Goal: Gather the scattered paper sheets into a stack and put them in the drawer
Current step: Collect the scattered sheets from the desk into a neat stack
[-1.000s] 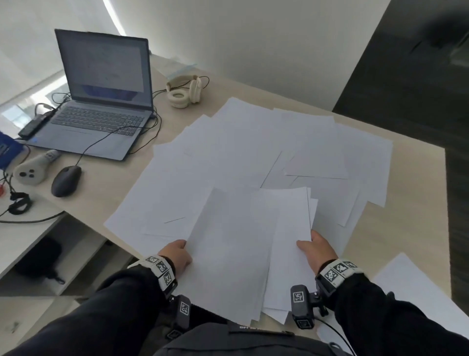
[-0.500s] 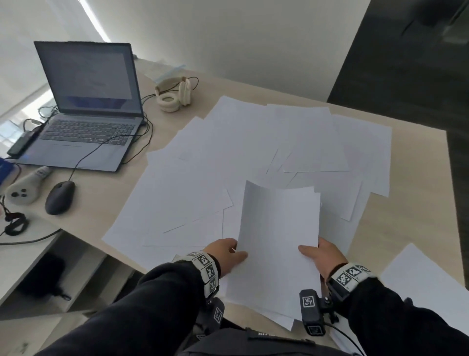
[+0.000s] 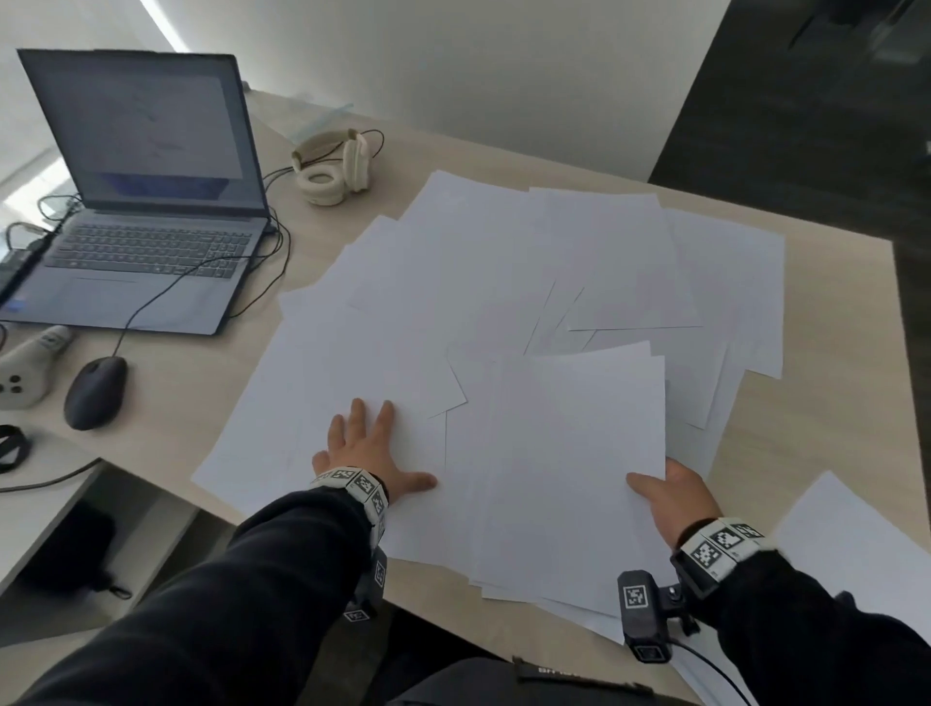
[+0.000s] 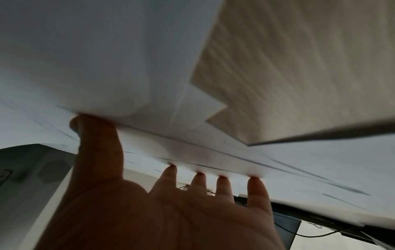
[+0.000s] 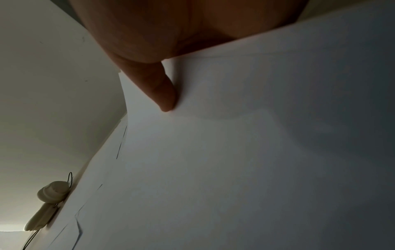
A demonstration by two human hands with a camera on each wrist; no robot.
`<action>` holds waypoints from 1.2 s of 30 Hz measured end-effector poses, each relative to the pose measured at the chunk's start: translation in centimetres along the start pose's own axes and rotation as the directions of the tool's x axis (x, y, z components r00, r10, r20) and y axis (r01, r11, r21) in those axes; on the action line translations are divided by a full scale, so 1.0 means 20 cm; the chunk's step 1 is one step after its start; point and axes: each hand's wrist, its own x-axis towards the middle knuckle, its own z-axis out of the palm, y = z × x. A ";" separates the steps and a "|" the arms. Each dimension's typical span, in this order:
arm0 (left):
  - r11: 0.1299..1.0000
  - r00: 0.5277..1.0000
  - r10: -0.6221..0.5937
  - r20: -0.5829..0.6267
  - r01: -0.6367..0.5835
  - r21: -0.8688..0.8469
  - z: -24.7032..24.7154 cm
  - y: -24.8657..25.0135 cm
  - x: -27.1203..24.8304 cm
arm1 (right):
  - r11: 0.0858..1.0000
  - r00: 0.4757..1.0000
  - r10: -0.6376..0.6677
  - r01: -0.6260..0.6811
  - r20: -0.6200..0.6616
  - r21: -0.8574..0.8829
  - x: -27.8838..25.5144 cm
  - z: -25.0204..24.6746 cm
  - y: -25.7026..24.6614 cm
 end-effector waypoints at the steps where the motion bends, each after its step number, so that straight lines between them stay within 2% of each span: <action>1: 1.000 1.000 -0.001 -0.008 0.001 -0.006 0.00 0.00 0.00 | 1.000 1.000 -0.001 0.001 0.002 0.008 0.00 0.00 0.00; 11: 0.999 0.995 0.028 -0.097 -0.032 -0.033 -0.02 -0.03 -0.03 | 1.000 1.000 -0.012 0.012 0.003 0.016 -0.04 0.01 0.00; 14: 0.995 0.989 0.027 -0.149 -0.041 -0.094 -0.04 -0.06 0.00 | 1.000 1.000 -0.009 0.009 0.008 0.016 -0.04 0.01 0.00; 17: 0.977 0.973 0.097 -0.211 -0.134 -0.168 -0.07 -0.09 0.01 | 1.000 1.000 -0.012 0.012 0.011 0.024 -0.03 0.01 0.00; 21: 0.947 0.948 0.182 -0.262 -0.240 -0.213 -0.10 -0.01 -0.08 | 0.999 0.999 -0.022 0.021 0.033 0.030 -0.05 0.02 -0.02; 25: 0.907 0.912 0.357 -0.205 -0.391 -0.159 -0.01 0.13 -0.22 | 0.999 0.998 -0.022 0.021 0.051 0.035 -0.05 0.06 -0.04; 30: 0.816 0.817 0.561 -0.135 -0.573 -0.081 0.14 0.28 -0.38 | 1.000 0.997 -0.002 0.001 0.081 0.015 -0.06 0.07 -0.04; 32: 0.795 0.795 0.597 -0.105 -0.604 -0.056 0.19 0.32 -0.41 | 1.000 0.998 0.007 -0.008 0.069 0.020 -0.06 0.06 -0.04; 36: 0.792 0.792 0.610 -0.020 -0.610 -0.009 0.26 0.33 -0.44 | 0.999 0.999 0.042 -0.042 0.025 0.006 -0.05 0.02 -0.01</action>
